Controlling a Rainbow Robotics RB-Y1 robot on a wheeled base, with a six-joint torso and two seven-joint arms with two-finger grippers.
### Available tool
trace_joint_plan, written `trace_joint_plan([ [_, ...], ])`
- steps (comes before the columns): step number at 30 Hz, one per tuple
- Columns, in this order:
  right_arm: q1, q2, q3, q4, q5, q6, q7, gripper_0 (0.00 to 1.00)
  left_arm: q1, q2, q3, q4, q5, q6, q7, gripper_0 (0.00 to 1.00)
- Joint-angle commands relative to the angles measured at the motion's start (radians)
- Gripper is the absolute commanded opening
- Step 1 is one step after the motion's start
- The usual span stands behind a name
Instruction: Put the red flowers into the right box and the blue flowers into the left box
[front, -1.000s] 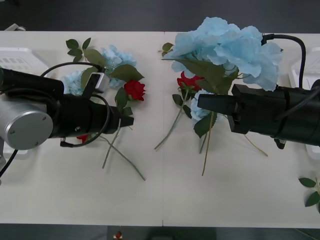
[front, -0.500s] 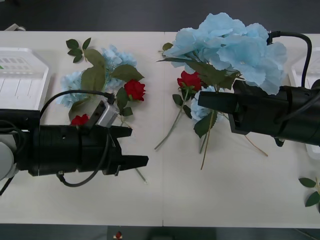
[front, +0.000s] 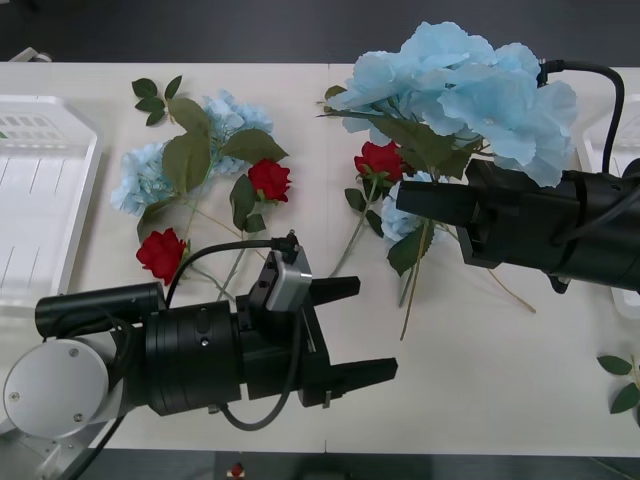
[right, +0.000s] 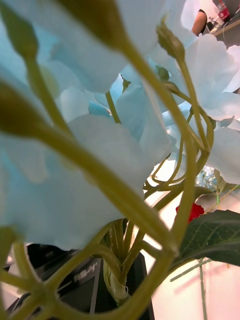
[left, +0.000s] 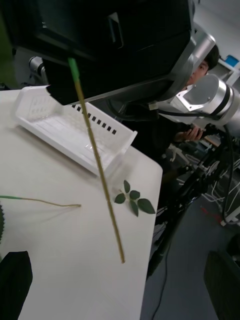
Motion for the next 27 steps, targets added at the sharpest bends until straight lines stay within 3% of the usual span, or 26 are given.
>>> trace_joint_plan([
  [1, -0.002, 0.011, -0.019, -0.012, -0.013, -0.003, 0.027, 0.0, 0.024, -0.039, -0.032, -0.011, 0.009, -0.026, -0.056, 1.0],
  [7, -0.002, 0.011, -0.019, -0.012, -0.014, -0.003, 0.027, 0.0, 0.016, -0.08, -0.085, 0.018, 0.007, -0.067, -0.068, 1.0],
  [21, -0.001, 0.011, -0.019, -0.012, -0.017, -0.003, 0.027, 0.0, -0.102, -0.163, -0.119, 0.167, 0.004, -0.124, -0.079, 0.97],
  [24, -0.001, 0.011, -0.019, -0.012, -0.02, -0.003, 0.027, 0.0, -0.111, -0.169, -0.119, 0.178, 0.004, -0.125, -0.079, 0.5],
  [25, -0.001, 0.013, -0.019, -0.012, -0.022, -0.003, 0.027, 0.0, -0.113, -0.169, -0.119, 0.178, 0.006, -0.127, -0.078, 0.23],
  [26, -0.001, 0.011, -0.019, -0.012, -0.022, -0.003, 0.027, 0.0, -0.113, -0.169, -0.119, 0.178, 0.004, -0.128, -0.076, 0.06],
  [27, -0.001, 0.011, -0.019, -0.012, -0.023, -0.003, 0.027, 0.0, -0.111, -0.169, -0.119, 0.178, 0.006, -0.128, -0.074, 0.0],
])
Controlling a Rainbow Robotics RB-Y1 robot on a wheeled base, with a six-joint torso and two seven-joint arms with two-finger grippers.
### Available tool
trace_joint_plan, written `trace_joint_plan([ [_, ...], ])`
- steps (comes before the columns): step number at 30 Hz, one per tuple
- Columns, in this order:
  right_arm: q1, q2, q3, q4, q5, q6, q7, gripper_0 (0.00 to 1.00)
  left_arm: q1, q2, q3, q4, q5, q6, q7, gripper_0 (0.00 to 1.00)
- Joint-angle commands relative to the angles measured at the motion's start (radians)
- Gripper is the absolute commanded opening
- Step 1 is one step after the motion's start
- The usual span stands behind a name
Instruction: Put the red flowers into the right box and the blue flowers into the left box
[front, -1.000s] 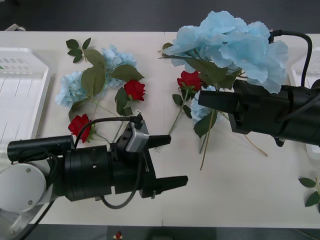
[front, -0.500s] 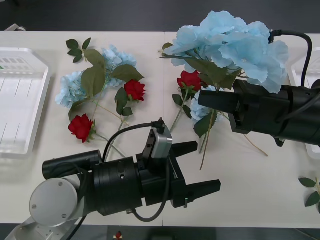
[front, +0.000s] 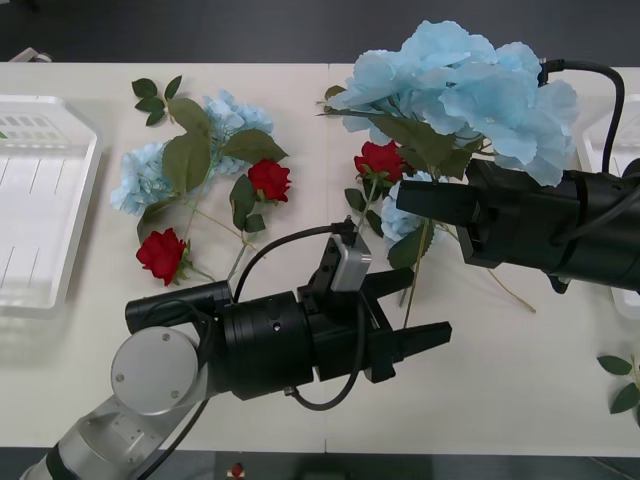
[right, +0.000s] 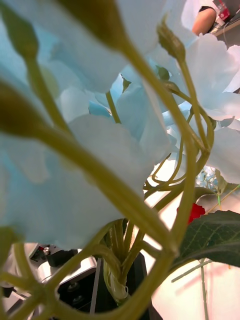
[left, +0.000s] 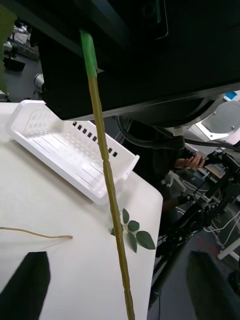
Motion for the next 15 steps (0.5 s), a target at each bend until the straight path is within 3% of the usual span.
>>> trace_joint_plan([
  [1, -0.001, 0.011, -0.019, -0.012, -0.018, -0.003, 0.027, 0.0, -0.008, -0.013, 0.002, -0.012, 0.004, -0.006, -0.024, 0.0],
  [15, -0.001, 0.011, -0.019, -0.012, -0.018, 0.0, 0.024, 0.0, -0.007, 0.003, 0.002, -0.013, 0.007, -0.019, -0.016, 0.0],
])
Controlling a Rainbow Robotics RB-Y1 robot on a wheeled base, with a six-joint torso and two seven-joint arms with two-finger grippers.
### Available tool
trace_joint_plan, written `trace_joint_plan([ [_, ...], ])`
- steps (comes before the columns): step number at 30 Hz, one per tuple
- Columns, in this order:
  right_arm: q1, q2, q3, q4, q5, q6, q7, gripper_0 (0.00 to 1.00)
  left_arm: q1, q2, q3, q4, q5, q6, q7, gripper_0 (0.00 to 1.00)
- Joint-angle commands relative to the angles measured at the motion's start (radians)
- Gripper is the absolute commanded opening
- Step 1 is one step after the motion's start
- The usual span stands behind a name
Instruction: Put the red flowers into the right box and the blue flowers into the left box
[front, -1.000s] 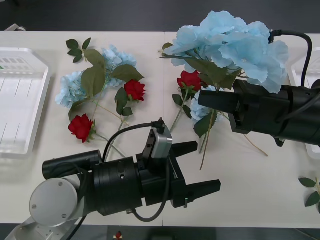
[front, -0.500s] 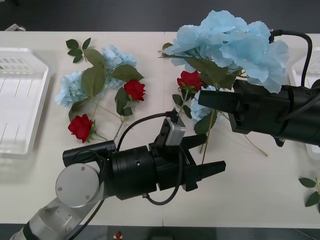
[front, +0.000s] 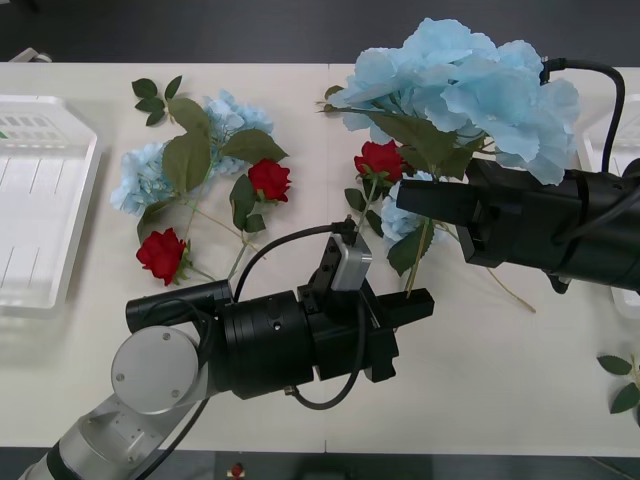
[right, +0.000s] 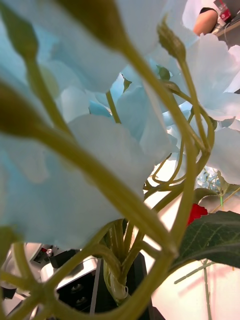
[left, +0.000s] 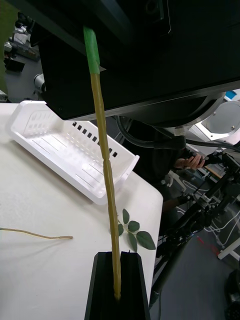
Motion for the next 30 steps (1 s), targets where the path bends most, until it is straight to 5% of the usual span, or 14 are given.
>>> trace_joint_plan([
  [1, -0.001, 0.011, -0.019, -0.012, -0.007, 0.004, 0.022, 0.0, -0.006, 0.004, 0.002, -0.013, 0.009, -0.02, -0.013, 0.0],
  [5, -0.001, 0.011, -0.019, -0.012, -0.012, 0.007, 0.018, 0.02, -0.007, 0.013, 0.007, -0.013, 0.025, -0.022, -0.009, 0.0],
  [6, -0.001, 0.013, -0.019, -0.012, -0.019, 0.008, 0.015, 0.33, -0.006, 0.021, 0.01, -0.015, 0.038, -0.022, -0.009, 0.0],
  [9, 0.001, 0.011, -0.019, -0.012, -0.033, 0.008, 0.009, 1.0, -0.006, 0.041, 0.022, -0.015, 0.073, -0.022, -0.004, 0.0],
  [21, 0.007, 0.011, -0.02, -0.012, -0.033, 0.01, 0.001, 1.0, -0.007, 0.178, 0.199, -0.05, 0.268, 0.049, 0.056, 0.0],
  [30, 0.007, -0.089, -0.023, 0.042, 0.064, 0.01, -0.008, 1.0, -0.001, 0.346, 0.515, -0.044, 0.288, 0.254, 0.413, 0.0],
])
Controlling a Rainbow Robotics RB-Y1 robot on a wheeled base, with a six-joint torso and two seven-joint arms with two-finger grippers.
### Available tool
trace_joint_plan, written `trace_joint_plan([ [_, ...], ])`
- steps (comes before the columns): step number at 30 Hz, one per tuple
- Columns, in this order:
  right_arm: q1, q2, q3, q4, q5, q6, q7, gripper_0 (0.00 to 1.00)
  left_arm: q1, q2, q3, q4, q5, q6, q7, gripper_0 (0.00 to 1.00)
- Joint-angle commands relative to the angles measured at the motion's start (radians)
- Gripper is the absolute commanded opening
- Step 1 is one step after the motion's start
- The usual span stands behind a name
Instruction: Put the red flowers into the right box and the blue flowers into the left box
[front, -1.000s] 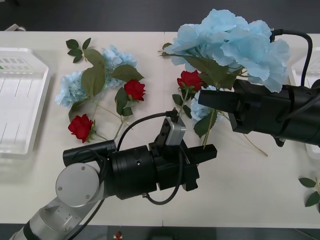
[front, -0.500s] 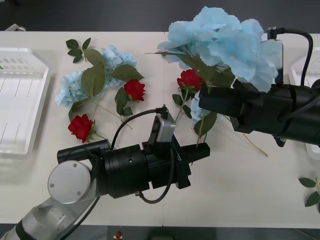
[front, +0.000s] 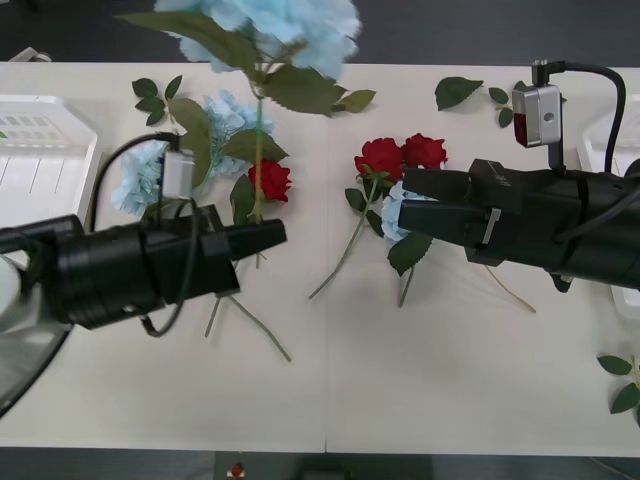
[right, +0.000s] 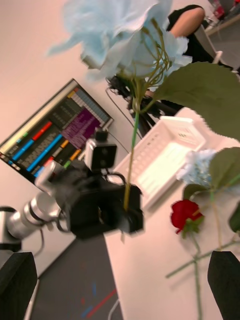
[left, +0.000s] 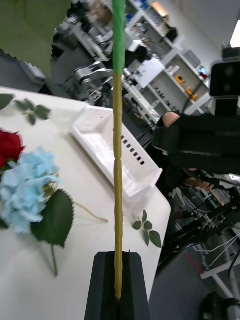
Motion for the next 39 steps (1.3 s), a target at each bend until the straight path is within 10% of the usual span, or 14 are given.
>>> trace_joint_plan([
  [1, 0.005, -0.099, -0.018, 0.025, 0.053, 0.002, -0.009, 1.0, 0.003, 0.084, 0.122, -0.035, -0.049, 0.083, 0.142, 0.0],
  [17, -0.127, -0.321, -0.006, 0.204, 0.476, 0.344, -0.319, 1.0, 0.169, 0.265, 0.637, -0.035, -0.569, 0.34, 0.539, 0.0],
  [39, -0.397, -0.12, 0.375, 0.457, 1.038, 0.168, -0.428, 1.0, 0.169, 0.36, 0.628, 0.437, -0.953, -0.049, 0.453, 0.0],
])
